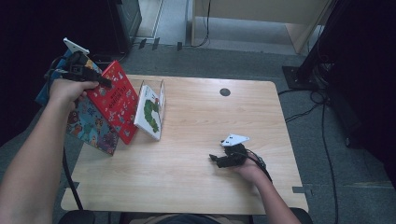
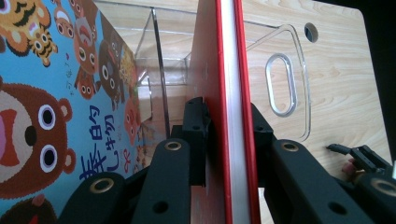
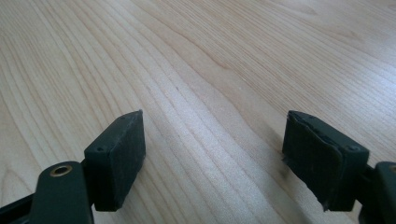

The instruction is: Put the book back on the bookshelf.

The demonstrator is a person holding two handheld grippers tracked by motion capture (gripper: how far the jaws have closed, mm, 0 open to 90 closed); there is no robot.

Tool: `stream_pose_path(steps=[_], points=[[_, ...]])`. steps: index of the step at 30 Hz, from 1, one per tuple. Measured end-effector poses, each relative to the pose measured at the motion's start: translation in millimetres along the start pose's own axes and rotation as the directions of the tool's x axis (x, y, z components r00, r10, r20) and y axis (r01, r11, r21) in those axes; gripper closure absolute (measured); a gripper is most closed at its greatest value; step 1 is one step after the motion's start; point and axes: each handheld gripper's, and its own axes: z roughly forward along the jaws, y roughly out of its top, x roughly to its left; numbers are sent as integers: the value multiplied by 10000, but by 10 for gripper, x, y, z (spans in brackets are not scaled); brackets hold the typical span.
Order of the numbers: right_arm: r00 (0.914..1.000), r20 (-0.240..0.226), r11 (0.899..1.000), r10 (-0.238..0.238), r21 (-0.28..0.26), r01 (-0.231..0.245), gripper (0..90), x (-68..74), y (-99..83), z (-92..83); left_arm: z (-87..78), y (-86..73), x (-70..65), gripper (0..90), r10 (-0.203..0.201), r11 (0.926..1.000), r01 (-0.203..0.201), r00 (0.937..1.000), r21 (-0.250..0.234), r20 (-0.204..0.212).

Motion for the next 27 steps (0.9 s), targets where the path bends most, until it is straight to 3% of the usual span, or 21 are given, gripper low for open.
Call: stream_pose_path(steps=[7, 15, 18, 27], points=[[10000, 1, 10000, -14, -6, 14, 213, -1, 0, 1, -22, 16, -27, 758, 101, 9991, -93, 9998, 412, -188], [10000, -21, 10000, -19, 8, 19, 212, 0, 3, 2, -33, 40, -35, 735, 125, 9959, -114, 9999, 895, -117], [10000, -27, 10000, -26, 17, 26, 213, 0, 4, 2, -33, 57, -41, 738, 304, 9928, -280, 9994, 1165, -189], [10000, -30, 10000, -33, 15, 33, 213, 0, 5, 3, -24, 69, -51, 734, 370, 9892, -331, 9990, 1425, -248]])
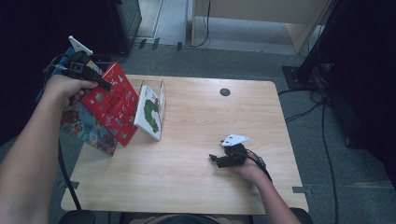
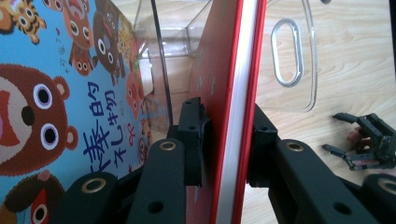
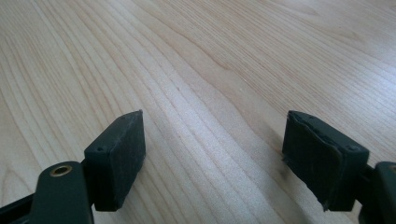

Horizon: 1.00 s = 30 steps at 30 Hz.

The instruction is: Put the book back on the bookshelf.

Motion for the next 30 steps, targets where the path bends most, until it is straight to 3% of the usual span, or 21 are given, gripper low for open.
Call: stream_pose_path(steps=[5, 10, 14, 17, 18, 25, 30], points=[[10000, -2, 10000, 3, 1, -3, 213, 0, 0, 0, 37, 0, 8, 729, 191, 9994, -186, 9996, 286, -186], [10000, -4, 10000, 3, 0, -3, 213, 0, 0, 0, 72, 11, 6, 737, 257, 9981, -260, 9996, 561, 68], [10000, -13, 10000, -12, -1, 12, 215, 1, 1, 0, 71, 31, 39, 758, -68, 9969, 53, 9998, 790, 178], [10000, -24, 10000, -24, -10, 24, 218, 1, 1, 0, 75, 33, 50, 772, -43, 9965, 26, 9998, 832, 201], [10000, -36, 10000, -31, -9, 31, 219, 1, 1, 1, 76, 45, 65, 773, -248, 9959, 227, 9994, 877, 237], [10000, -51, 10000, -37, -13, 37, 220, 1, 2, 2, 23, 101, 101, 788, -596, 9966, 585, 9981, 582, 181], [10000, -61, 10000, -41, -9, 41, 220, 0, 2, 1, -3, 178, 81, 791, -620, 9970, 616, 9981, 466, 61]])
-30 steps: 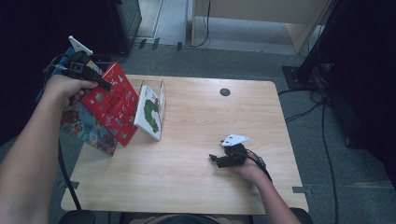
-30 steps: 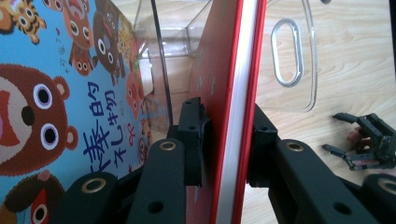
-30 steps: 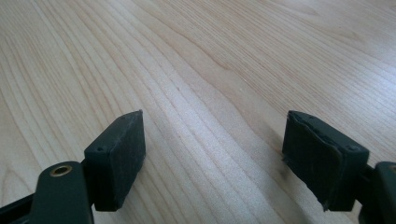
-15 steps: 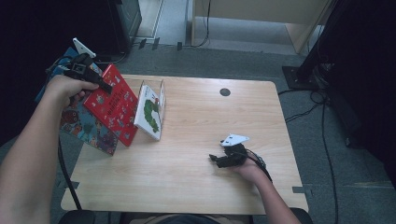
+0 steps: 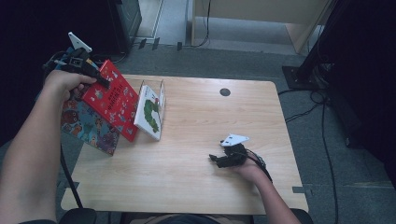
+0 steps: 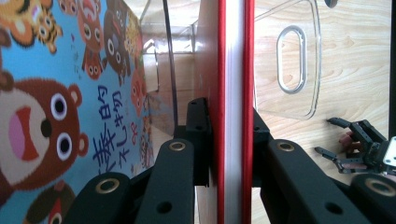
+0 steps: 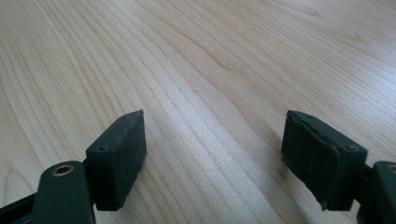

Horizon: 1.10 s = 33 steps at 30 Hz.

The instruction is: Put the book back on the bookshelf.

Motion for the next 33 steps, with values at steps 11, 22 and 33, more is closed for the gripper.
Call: stream_pose_path(steps=[11, 22, 33], points=[[10000, 28, 10000, 13, -31, -12, 224, 3, -3, -2, -33, 97, -70, 796, 160, 9999, -163, 9985, -51, -526], [10000, 33, 10000, 13, -32, -13, 228, 7, -6, -5, 77, 106, -20, 795, -101, 9992, 81, 9988, -403, -482], [10000, 31, 10000, 8, -27, -8, 228, 6, -6, -5, 144, 106, 39, 786, -257, 9975, 236, 9992, -660, -315]])
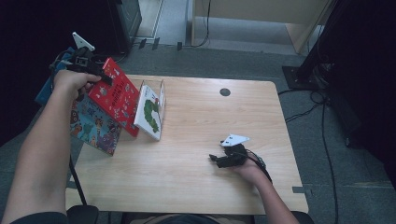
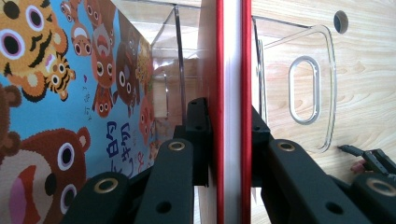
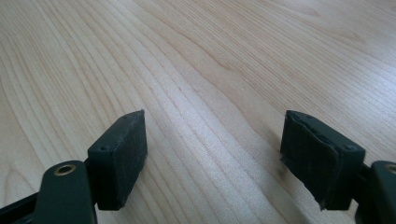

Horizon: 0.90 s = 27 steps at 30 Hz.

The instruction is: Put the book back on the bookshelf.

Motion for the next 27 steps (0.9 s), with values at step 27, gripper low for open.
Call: stream_pose_path(steps=[27], points=[[10000, -6, 10000, 6, -7, -6, 227, 0, 0, 1, -219, 8, -39, 511, 368, 9992, -369, 9993, -120, -74]])
